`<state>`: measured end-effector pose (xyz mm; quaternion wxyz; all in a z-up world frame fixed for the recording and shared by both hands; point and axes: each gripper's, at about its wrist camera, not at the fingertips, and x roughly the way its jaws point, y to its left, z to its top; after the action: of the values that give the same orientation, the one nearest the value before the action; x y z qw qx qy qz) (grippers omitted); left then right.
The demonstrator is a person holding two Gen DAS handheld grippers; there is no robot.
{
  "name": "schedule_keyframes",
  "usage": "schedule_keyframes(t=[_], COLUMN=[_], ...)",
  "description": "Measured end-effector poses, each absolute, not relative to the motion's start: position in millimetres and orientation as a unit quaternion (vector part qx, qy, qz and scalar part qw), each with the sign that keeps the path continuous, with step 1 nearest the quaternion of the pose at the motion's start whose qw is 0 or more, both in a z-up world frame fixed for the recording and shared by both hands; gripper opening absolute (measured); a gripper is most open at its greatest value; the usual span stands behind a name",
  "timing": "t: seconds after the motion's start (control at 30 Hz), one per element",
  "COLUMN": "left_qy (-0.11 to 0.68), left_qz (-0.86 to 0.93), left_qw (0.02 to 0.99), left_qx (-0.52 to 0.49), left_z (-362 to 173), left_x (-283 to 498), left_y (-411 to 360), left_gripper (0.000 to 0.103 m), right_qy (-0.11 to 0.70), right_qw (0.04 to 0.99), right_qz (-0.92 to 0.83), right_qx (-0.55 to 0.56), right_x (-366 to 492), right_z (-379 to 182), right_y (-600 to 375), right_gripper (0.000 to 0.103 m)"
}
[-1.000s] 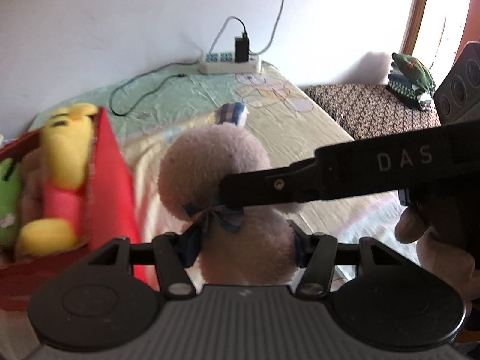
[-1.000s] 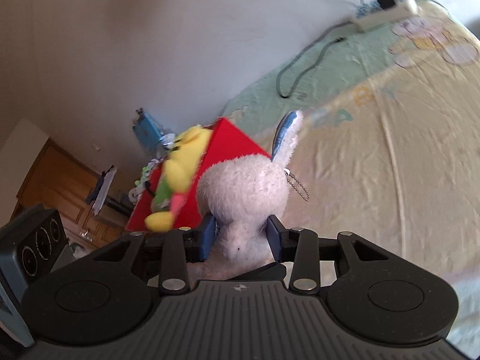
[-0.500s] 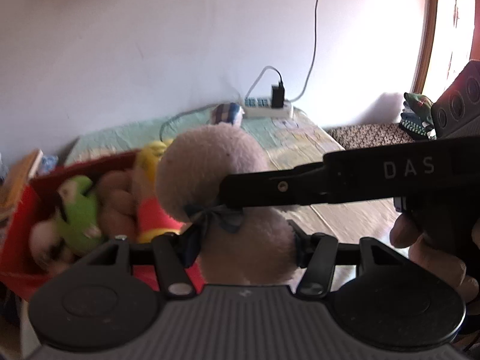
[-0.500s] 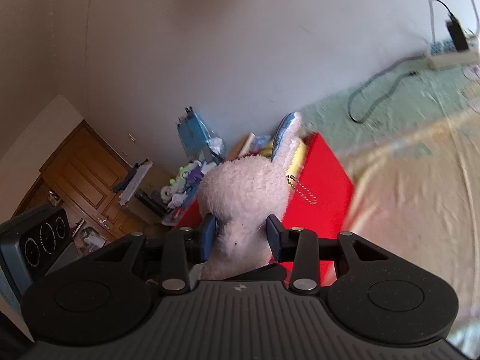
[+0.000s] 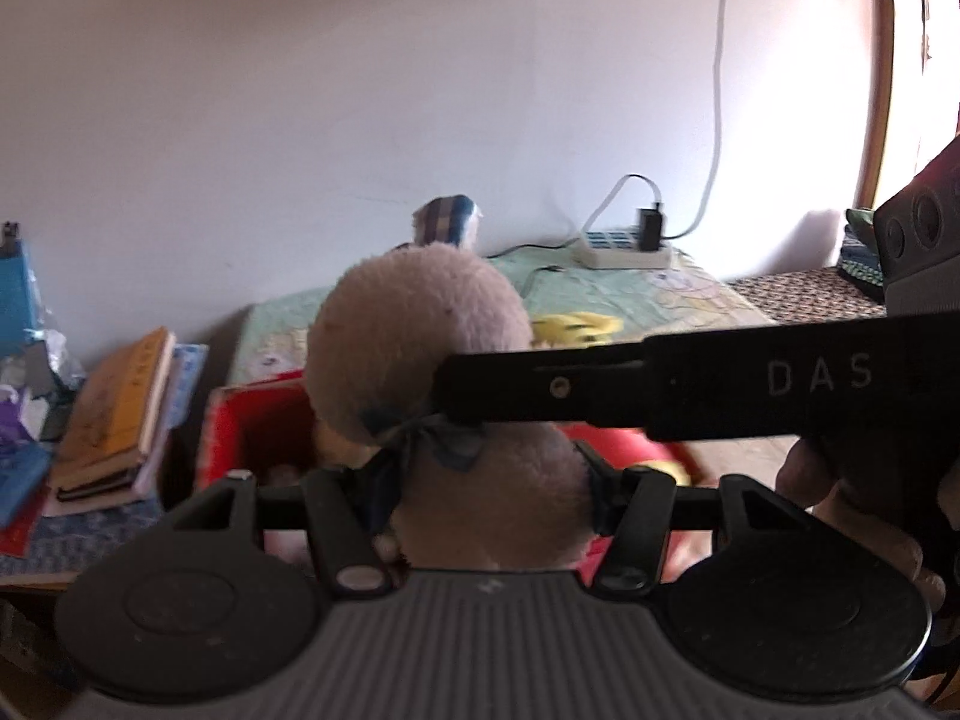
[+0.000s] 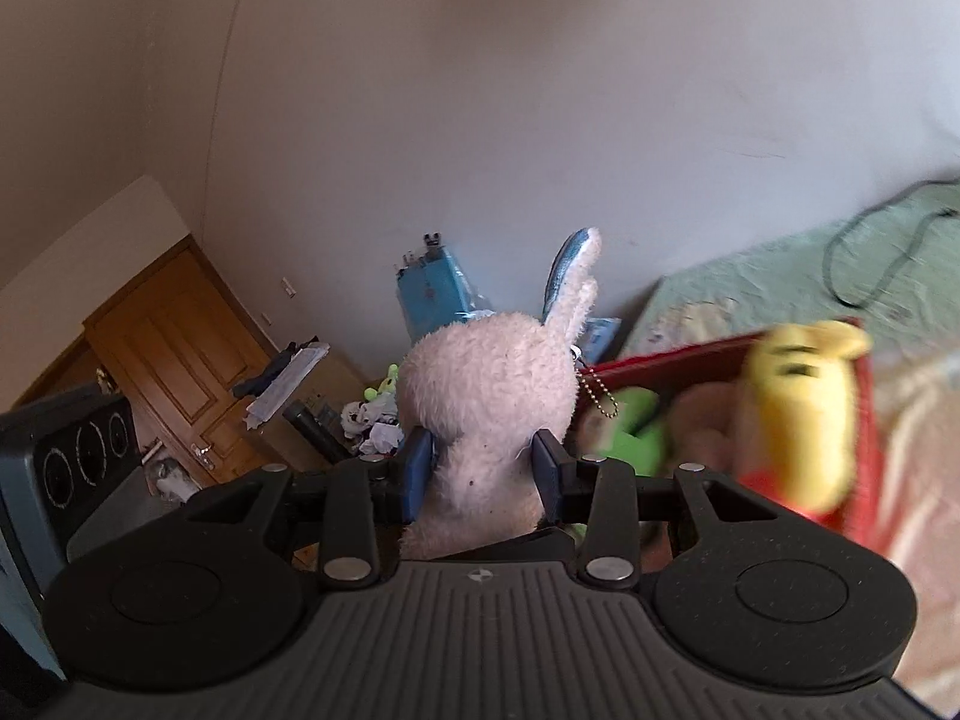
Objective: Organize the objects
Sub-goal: 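Lower the white bunny plush into the box beside the green plush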
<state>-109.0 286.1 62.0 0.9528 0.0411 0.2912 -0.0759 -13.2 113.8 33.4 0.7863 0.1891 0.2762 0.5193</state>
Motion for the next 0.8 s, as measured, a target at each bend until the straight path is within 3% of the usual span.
schedule_keyframes(t=[0.43,0.8], left_qy=[0.345,0.358], left_qz=[-0.044,-0.057], left_qw=[0.937,0.931], left_qx=[0.031,0.048], left_z=[16.7,-3.6], left_x=[-78.6,-75.7], left_y=[354.9,359.4], left_gripper=[0.060,0.066], right_qy=[0.299,0.364], right_qw=[0.793,0.795], right_qz=[0.515,0.455], right_qx=[0.128,0.170], right_x=[-14.2,3.0], right_z=[3.6,-22.7], right_y=[202.4,197.9], right_gripper=[0.038,0.033])
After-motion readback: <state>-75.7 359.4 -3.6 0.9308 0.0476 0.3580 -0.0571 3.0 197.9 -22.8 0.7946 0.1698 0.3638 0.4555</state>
